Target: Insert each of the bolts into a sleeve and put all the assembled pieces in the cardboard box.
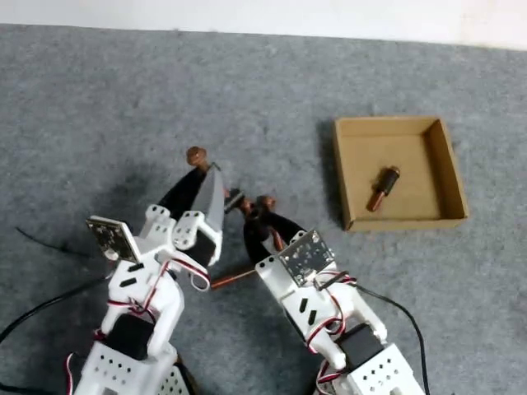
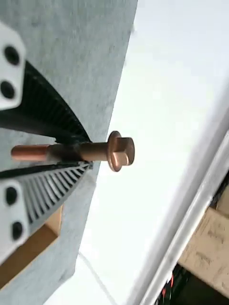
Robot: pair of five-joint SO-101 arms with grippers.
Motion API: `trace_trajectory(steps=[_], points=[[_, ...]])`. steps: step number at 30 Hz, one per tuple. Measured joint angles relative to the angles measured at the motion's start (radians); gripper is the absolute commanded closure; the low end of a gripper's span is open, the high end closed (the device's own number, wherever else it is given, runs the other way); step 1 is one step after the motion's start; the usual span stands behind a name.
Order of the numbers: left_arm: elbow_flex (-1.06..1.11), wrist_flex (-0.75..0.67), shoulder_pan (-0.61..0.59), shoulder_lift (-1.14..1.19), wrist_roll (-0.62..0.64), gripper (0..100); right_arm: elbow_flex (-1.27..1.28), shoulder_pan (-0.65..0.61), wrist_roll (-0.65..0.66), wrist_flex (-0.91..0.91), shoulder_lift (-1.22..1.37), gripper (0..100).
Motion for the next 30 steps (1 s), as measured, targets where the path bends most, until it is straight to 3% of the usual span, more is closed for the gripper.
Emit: trace_trajectory(steps=[13, 30], points=[[0.0, 0.035, 0.16, 0.0, 0.003, 99, 0.0, 0.0, 0.0, 0.0, 0.0, 99.3], [0.0, 0.227, 0.221, 0.0, 0.009, 99, 0.002, -0.005, 0.002, 0.002, 0.002, 99.3]])
